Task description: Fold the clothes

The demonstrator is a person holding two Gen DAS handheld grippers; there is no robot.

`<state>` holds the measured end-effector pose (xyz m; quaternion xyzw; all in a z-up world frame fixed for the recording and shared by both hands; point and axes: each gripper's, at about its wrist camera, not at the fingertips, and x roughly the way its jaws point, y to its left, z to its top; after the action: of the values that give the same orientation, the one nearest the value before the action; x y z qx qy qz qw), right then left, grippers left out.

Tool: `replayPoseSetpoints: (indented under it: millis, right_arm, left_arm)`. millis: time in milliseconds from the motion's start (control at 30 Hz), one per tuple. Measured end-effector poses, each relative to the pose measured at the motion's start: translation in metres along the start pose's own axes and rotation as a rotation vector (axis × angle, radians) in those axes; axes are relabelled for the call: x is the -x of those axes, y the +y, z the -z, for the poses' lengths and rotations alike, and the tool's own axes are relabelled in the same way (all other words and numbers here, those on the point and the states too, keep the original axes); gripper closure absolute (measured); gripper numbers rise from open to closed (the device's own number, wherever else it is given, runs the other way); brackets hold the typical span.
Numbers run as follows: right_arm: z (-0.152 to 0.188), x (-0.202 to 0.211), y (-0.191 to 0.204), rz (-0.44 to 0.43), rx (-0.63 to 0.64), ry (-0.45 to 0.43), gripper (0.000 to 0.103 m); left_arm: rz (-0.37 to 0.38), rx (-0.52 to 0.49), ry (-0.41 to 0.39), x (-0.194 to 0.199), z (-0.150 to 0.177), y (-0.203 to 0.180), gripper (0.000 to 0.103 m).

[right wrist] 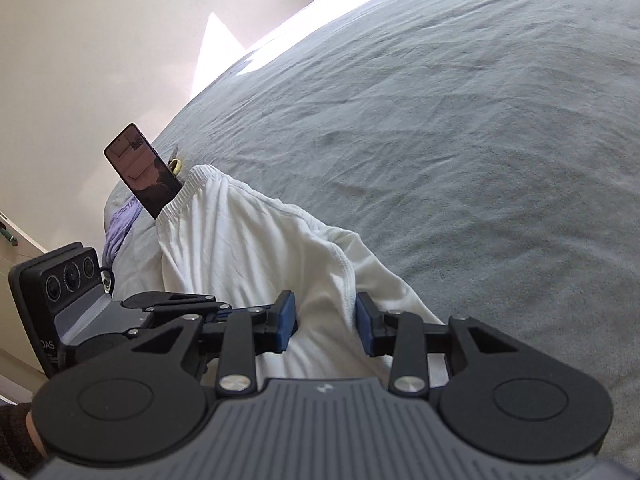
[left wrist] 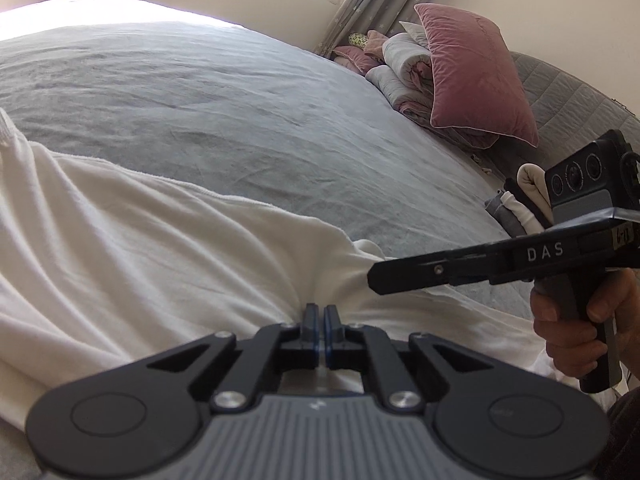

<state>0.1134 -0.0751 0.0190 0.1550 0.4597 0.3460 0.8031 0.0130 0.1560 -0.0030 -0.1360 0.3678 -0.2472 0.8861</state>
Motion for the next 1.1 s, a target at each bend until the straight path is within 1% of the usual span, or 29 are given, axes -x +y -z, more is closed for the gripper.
replayPoseSetpoints:
  millis: [33, 167, 267, 333, 500, 567, 667, 733, 767, 800, 867, 967, 1067, 1100]
  right_arm:
    - [-0.003, -0.003, -0.004, -0.035, -0.03, 0.012, 0.066]
    - [-0.01, -0.02, -0.012, -0.11, -0.125, 0.019, 0.066]
    - [-0.012, -0.034, -0.015, -0.163, -0.211, 0.001, 0.065]
    - [-0.014, -0.039, -0.017, -0.188, -0.262, -0.035, 0.065]
    - [-0.025, -0.035, -0.024, -0.199, -0.36, -0.138, 0.065]
    - [-0.028, -0.033, -0.029, -0.185, -0.396, -0.155, 0.065]
    - [-0.028, -0.031, -0.03, -0.152, -0.405, -0.165, 0.065]
    - [-0.027, -0.031, -0.028, -0.11, -0.39, -0.152, 0.067]
    - [-0.027, -0.032, -0.026, -0.084, -0.378, -0.145, 0.077]
    - [-0.026, -0.033, -0.024, -0.058, -0.366, -0.138, 0.089]
    - [-0.029, -0.031, -0.014, 0.018, -0.297, -0.141, 0.098]
    - [-0.037, -0.031, 0.01, 0.15, -0.149, -0.148, 0.099]
    - [-0.042, -0.043, 0.02, 0.238, -0.053, -0.115, 0.099]
    - [-0.04, -0.043, 0.019, 0.25, -0.031, -0.107, 0.098]
  left_arm:
    - [-0.003, -0.003, 0.0, 0.0, 0.0, 0.0, 0.098]
    - [-0.01, -0.013, 0.003, -0.001, 0.0, -0.002, 0.098]
    - [-0.015, -0.019, 0.005, -0.002, 0.0, -0.003, 0.098]
    - [-0.018, -0.021, 0.006, -0.002, 0.0, -0.004, 0.098]
    - [-0.024, -0.034, -0.001, 0.0, 0.002, -0.006, 0.098]
    - [-0.028, -0.041, -0.004, 0.001, 0.002, -0.007, 0.098]
    - [-0.033, -0.046, -0.007, 0.002, 0.002, -0.008, 0.098]
    - [-0.035, -0.045, -0.009, 0.003, 0.001, -0.007, 0.098]
    - [-0.035, -0.043, -0.01, 0.003, 0.0, -0.007, 0.098]
    - [-0.036, -0.041, -0.01, 0.003, 0.0, -0.006, 0.098]
    - [-0.037, -0.035, -0.009, 0.003, -0.001, -0.006, 0.098]
    - [-0.039, -0.026, -0.008, 0.004, -0.003, -0.006, 0.098]
    - [-0.041, -0.018, -0.006, 0.004, -0.004, -0.006, 0.098]
    - [-0.042, -0.015, -0.006, 0.004, -0.005, -0.006, 0.098]
